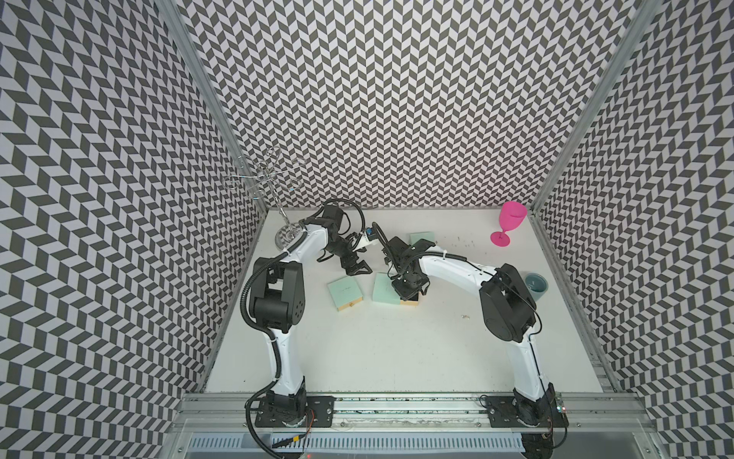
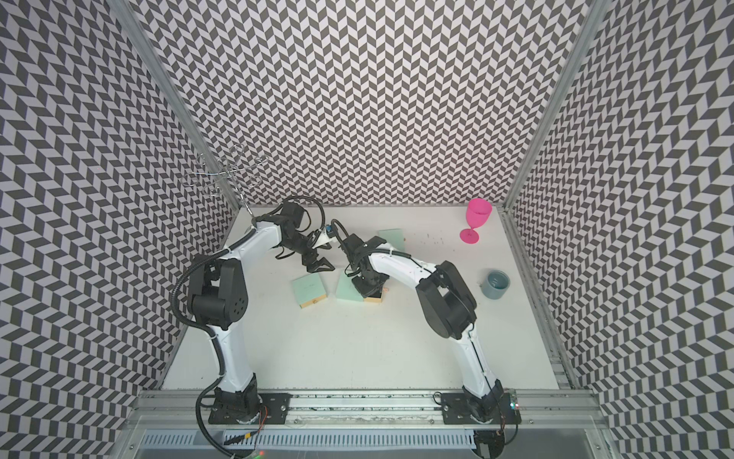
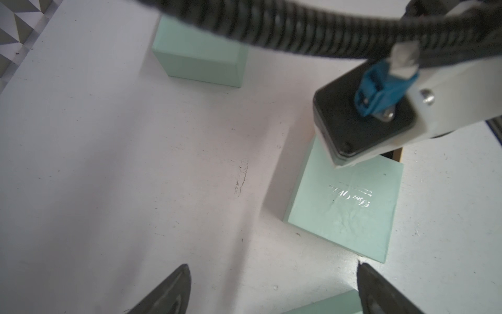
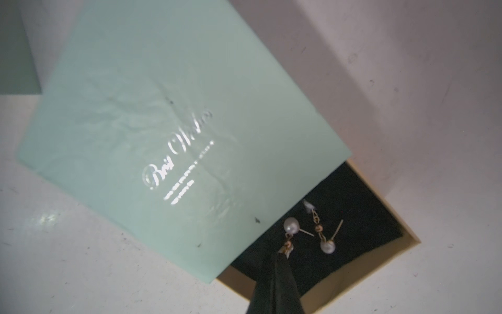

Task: Place the earrings into the drawer-style jewelry box
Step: Insert the earring into the inner lining.

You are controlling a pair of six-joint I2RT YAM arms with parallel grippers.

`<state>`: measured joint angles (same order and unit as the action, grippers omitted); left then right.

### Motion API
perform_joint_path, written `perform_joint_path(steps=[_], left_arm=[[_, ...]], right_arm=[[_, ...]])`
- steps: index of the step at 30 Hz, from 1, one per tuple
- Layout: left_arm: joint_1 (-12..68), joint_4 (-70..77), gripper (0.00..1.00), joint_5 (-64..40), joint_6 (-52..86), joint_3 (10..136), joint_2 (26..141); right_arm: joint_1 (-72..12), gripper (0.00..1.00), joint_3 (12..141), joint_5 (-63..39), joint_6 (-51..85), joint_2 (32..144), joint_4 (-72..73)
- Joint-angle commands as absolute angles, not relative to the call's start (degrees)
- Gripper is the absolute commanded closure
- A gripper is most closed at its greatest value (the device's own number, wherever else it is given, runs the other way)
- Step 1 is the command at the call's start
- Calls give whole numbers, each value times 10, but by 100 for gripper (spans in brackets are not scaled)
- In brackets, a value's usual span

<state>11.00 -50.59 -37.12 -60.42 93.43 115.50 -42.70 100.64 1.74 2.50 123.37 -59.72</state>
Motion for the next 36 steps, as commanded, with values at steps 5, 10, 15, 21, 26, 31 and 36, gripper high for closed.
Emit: perform_joint_path(steps=[5, 10, 15, 21, 26, 31, 36], left_arm=[[109, -511, 4, -381, -613, 937, 1140], [109, -510, 4, -380, -613, 935, 1139], [108, -509, 4, -378, -613, 933, 1140], [107, -509, 4, -377, -613, 933, 1140], [106, -509, 4, -377, -613, 930, 1140], [107, -508, 4, -377, -612, 929, 1140], [105, -507, 4, -377, -612, 932, 1141]], right_arm=[[-426, 95, 995, 31, 33, 1225, -581], [-419, 95, 983, 30, 32, 1230, -576], [-413, 95, 988, 20, 32, 1235, -569], [-408, 95, 988, -4, 26, 1247, -566], [-407, 96, 978, -26, 22, 1259, -560], [-407, 95, 983, -41, 15, 1271, -562], [-407, 95, 993, -29, 15, 1261, -567]])
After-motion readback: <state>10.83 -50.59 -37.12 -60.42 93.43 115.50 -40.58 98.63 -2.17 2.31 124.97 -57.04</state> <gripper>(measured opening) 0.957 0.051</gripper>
